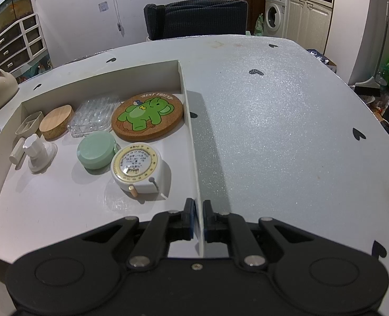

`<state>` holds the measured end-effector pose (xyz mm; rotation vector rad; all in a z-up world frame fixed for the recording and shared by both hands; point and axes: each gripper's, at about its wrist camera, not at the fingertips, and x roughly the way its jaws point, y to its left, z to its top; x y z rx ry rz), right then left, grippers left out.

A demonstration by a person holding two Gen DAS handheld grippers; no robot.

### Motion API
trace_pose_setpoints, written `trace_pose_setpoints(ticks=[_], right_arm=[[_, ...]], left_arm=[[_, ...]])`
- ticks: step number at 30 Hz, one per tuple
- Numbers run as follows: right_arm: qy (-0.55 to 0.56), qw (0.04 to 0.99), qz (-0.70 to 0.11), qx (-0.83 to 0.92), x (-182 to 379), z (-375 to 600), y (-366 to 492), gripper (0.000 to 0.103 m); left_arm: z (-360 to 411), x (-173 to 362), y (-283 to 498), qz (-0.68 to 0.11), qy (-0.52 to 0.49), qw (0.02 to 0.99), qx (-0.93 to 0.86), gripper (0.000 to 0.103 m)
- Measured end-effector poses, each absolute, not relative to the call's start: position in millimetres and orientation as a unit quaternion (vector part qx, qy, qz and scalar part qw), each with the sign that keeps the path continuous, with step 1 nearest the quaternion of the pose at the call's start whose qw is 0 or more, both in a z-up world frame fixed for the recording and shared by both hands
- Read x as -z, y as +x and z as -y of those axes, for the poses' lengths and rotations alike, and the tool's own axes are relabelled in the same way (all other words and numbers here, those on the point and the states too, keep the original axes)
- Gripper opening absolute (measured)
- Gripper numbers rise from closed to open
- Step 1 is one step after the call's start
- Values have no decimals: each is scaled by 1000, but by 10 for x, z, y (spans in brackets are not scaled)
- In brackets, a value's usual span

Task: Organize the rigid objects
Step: 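Move the left gripper to the white charger and grasp it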

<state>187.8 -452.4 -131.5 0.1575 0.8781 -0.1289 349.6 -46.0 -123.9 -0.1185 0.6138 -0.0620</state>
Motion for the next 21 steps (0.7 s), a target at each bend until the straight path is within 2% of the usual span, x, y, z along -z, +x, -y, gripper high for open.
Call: trace_pose_setpoints(ticks=[6,9,21], right_arm=[[76,900,-425,62,1317,4526,1881,8],[76,900,-425,62,1318,4526,1880,8],[76,900,-425,62,1317,4527,1880,8]], left_arm=[[493,1325,3649,-296,-34,954,28,57],[536,1340,3692,-297,-12,955,25,48],[499,1317,3589,-300,-22,953,27,47]])
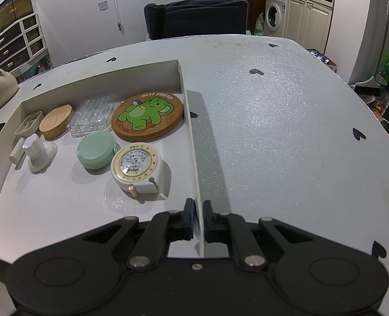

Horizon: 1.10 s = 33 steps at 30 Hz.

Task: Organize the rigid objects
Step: 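Move the left gripper to the white charger and grasp it, then carry the charger into the white tray and release it beside the suction cup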

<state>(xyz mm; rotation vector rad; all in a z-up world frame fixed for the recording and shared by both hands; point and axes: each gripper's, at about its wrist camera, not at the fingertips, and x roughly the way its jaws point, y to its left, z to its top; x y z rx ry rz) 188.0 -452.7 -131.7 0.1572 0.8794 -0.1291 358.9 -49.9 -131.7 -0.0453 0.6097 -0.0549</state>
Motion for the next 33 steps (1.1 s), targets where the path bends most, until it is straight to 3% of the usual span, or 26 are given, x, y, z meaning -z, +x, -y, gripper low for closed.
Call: trace_pose_setpoints(ticks=[17,24,33], right_arm=[[77,901,-423,63,1321,4534,1877,8],[77,901,-422,64,1322,4525,1867,9],[76,901,-421,65,1318,4519,1869,9]], left_arm=[[602,850,2902,-280,-58,953,102,47],[997,676,2527,-269,-89,943,175,47],[1710,854,2349,-305,-83,915,253,47]])
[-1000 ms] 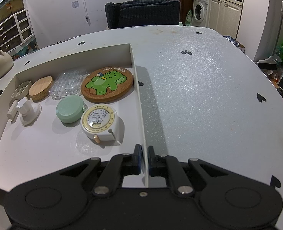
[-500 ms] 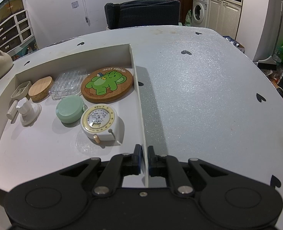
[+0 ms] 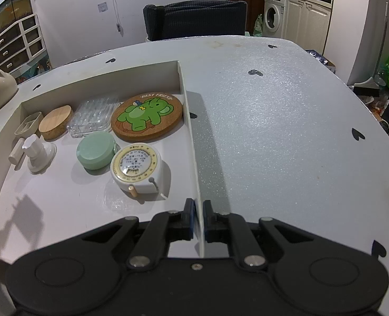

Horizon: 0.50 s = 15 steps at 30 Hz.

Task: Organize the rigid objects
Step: 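Carry the charger into the white tray and release it beside the suction cup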

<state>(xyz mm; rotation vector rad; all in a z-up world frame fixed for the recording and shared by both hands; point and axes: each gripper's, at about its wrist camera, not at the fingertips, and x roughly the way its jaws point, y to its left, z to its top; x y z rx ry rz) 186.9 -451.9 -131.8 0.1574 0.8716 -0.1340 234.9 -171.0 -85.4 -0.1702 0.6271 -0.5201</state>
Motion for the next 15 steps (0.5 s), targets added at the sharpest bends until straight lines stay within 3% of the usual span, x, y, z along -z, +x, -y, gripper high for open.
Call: trace_pose_setpoints(ticks=[15], right_arm=[[73,902,-420,65,1319,4508,1864,9]], left_arm=[[2204,1220,2490,-351,-9,905,239,48]])
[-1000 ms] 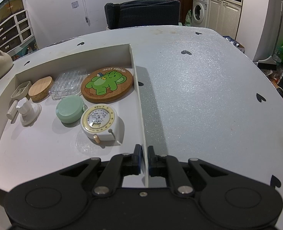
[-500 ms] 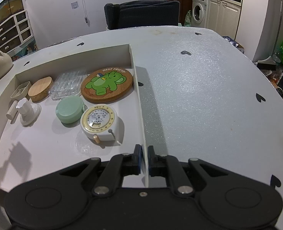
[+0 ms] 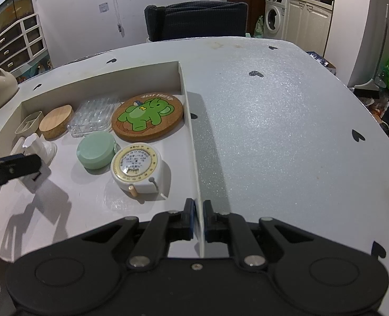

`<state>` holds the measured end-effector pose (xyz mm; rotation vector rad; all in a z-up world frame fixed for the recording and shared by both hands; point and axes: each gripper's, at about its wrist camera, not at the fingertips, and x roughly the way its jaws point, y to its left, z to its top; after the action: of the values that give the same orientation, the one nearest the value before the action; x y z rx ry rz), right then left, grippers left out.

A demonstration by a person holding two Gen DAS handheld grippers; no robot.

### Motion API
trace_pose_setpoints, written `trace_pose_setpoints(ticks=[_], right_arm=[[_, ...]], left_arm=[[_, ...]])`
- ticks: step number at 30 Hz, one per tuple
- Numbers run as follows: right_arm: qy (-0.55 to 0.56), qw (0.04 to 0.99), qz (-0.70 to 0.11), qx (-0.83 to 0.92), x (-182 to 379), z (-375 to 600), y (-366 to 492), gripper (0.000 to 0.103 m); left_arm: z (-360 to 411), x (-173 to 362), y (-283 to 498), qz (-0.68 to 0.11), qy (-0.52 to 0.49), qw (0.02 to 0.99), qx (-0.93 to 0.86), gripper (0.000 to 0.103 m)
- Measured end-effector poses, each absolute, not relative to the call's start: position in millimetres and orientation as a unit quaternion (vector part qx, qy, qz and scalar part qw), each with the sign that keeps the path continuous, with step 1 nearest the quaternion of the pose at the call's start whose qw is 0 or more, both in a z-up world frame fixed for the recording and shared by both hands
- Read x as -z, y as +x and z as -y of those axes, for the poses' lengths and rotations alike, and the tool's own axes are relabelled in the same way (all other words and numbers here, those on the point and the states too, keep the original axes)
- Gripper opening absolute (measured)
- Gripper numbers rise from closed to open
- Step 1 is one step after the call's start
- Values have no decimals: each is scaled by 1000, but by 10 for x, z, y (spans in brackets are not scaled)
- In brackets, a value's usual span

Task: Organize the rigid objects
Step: 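Carry the charger into the white tray and release it beside the suction cup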

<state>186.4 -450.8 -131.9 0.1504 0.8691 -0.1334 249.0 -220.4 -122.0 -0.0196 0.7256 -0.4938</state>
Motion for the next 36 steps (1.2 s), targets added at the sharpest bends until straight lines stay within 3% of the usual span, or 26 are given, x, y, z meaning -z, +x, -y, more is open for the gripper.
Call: trace_pose_setpoints(ticks=[7,11,24,34,36], right_arm=[[73,902,-420,65,1319,4508,1864,9],[73,902,-420,65,1320,4508,1864,9],[72,902,-421,65,1320,4508,1856,9],[79,899,-426,66,1298,4536,1885,9],[75,899,-427,66,1265,4522,1891,17]], left_arm=[[2224,1275,2488,-362,-3,902,235,49],[2222,1245,2467,-359,-1,903,235,67],[2057,984,2276,-337,-20,910,240,101],[1764,756,2107,-321,-34,919,226,103],[1707,718,2081,-317,-35,921,226,103]])
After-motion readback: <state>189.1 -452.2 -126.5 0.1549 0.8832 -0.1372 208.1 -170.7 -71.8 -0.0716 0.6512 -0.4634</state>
